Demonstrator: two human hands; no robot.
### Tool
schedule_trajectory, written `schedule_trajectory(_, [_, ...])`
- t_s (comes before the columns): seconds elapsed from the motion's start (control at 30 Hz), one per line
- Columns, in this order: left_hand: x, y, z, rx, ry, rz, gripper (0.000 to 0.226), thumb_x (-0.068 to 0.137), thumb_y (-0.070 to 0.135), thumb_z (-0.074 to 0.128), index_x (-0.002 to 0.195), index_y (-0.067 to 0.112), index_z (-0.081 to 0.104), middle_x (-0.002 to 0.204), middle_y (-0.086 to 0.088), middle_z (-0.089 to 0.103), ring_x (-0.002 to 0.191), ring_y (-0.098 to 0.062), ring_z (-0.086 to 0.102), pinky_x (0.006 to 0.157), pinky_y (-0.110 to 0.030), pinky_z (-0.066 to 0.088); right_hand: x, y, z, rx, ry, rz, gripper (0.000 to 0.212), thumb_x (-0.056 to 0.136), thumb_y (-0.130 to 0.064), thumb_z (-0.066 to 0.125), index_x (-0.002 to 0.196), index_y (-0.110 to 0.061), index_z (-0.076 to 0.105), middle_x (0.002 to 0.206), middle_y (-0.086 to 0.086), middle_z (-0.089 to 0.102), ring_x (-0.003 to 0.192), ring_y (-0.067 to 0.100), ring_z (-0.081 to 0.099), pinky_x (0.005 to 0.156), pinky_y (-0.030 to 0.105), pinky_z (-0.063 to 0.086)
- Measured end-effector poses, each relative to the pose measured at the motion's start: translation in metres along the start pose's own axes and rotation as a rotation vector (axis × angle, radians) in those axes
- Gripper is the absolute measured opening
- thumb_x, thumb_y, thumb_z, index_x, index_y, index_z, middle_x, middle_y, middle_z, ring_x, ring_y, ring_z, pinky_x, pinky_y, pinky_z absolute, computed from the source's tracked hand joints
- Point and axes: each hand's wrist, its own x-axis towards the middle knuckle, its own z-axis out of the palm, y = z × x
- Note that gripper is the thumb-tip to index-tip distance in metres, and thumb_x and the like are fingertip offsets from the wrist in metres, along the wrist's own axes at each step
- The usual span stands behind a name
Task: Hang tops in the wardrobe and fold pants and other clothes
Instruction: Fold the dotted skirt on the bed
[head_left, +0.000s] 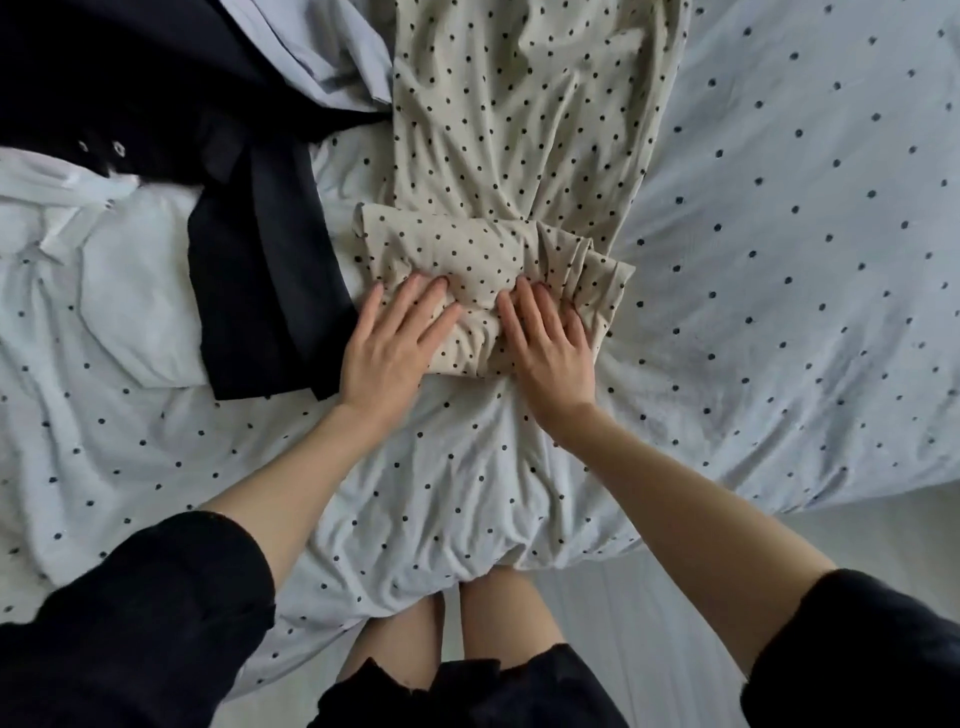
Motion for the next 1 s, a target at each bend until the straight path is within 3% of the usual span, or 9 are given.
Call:
schedule_trajectory(0.13, [-0.001,0.006,-0.010,-0.129,0.147,-0.005,0.028,0.082,-0.006,0.053,0.099,0.008,0.070,0.115,-0.009,0.066,0.111,-0.028,0.061,0.103,-0.049,0.040,-0.010,0.002,-0.010,0.045,0.174,-0.041,0.046,0.091,-0.007,0.033,0.132,-0.006,0.054,0.136,0.016,0.052,0.124,0.032,0.051,0.096,0.045,0.046])
schedule_trajectory(0.27, [0.001,0.001,-0.042,-0.340,0.057,-0.047,0.044,0.057,-0.023,0.059,0.090,0.003,0.072,0.099,-0.011,0.071,0.093,-0.029,0.068,0.100,-0.047,0.041,-0.023,0.002,-0.032,0.176,0.206,-0.035,0.028,0.089,-0.005,0.052,0.112,-0.006,0.066,0.113,0.012,0.067,0.108,0.030,0.062,0.086,0.043,0.050])
schedule_trajectory(0.37, [0.002,-0.001,-0.069,-0.381,-0.204,-0.083,0.054,0.065,-0.019,0.050,0.107,0.011,0.070,0.104,-0.007,0.071,0.098,-0.029,0.064,0.094,-0.034,0.043,-0.040,0.001,-0.051,0.228,0.069,-0.031,0.033,0.091,-0.003,0.049,0.120,-0.012,0.063,0.119,0.005,0.065,0.113,0.026,0.059,0.093,0.040,0.045])
schedule_trajectory(0.43, [0.000,-0.003,-0.082,-0.395,-0.347,-0.103,0.059,0.073,-0.010,0.047,0.120,0.022,0.063,0.111,-0.004,0.068,0.104,-0.027,0.060,0.089,-0.033,0.046,-0.051,0.001,-0.061,0.243,-0.010,0.000,0.036,0.092,-0.005,0.047,0.122,-0.019,0.062,0.117,0.001,0.066,0.107,0.025,0.061,0.087,0.035,0.046])
schedule_trajectory(0.67, [-0.014,-0.006,-0.118,-0.468,-0.637,-0.049,0.062,0.079,-0.001,0.047,0.131,0.032,0.053,0.124,-0.005,0.061,0.114,-0.025,0.055,0.093,-0.036,0.044,-0.072,0.009,-0.114,0.389,-0.400,0.032,0.013,0.087,-0.019,0.063,0.099,-0.016,0.068,0.086,0.002,0.066,0.077,0.018,0.057,0.071,0.029,0.048])
schedule_trajectory(0.73, [0.000,-0.012,-0.129,-0.468,-0.490,-0.113,0.058,0.080,-0.002,0.047,0.127,0.030,0.056,0.117,-0.007,0.064,0.109,-0.028,0.057,0.087,-0.034,0.041,-0.060,0.012,-0.134,0.375,-0.356,0.054,0.014,0.089,-0.012,0.057,0.098,-0.018,0.066,0.088,0.002,0.065,0.081,0.021,0.061,0.071,0.032,0.051])
schedule_trajectory(0.87, [0.050,-0.020,-0.150,-0.433,0.124,-0.222,0.043,0.082,-0.010,0.052,0.114,0.015,0.066,0.101,-0.010,0.071,0.093,-0.030,0.062,0.085,-0.036,0.037,-0.009,0.026,-0.167,0.288,0.085,0.170,0.040,0.093,-0.005,0.043,0.130,-0.019,0.053,0.119,0.008,0.063,0.104,0.027,0.059,0.086,0.040,0.049])
schedule_trajectory(0.93, [0.068,-0.020,-0.148,-0.403,0.248,-0.224,0.048,0.079,-0.014,0.051,0.119,0.009,0.061,0.111,-0.011,0.068,0.102,-0.030,0.061,0.086,-0.038,0.038,0.015,0.027,-0.172,0.296,0.256,0.180,0.042,0.097,-0.016,0.044,0.139,-0.019,0.042,0.136,0.007,0.051,0.122,0.027,0.049,0.103,0.044,0.037])
schedule_trajectory(1.0, [0.067,-0.010,-0.136,-0.381,0.205,-0.197,0.053,0.076,-0.016,0.048,0.124,0.005,0.057,0.124,-0.013,0.061,0.114,-0.031,0.055,0.092,-0.044,0.039,0.022,0.023,-0.162,0.261,0.291,0.153,0.046,0.096,-0.020,0.045,0.142,-0.019,0.036,0.144,0.007,0.042,0.131,0.026,0.038,0.109,0.044,0.028])
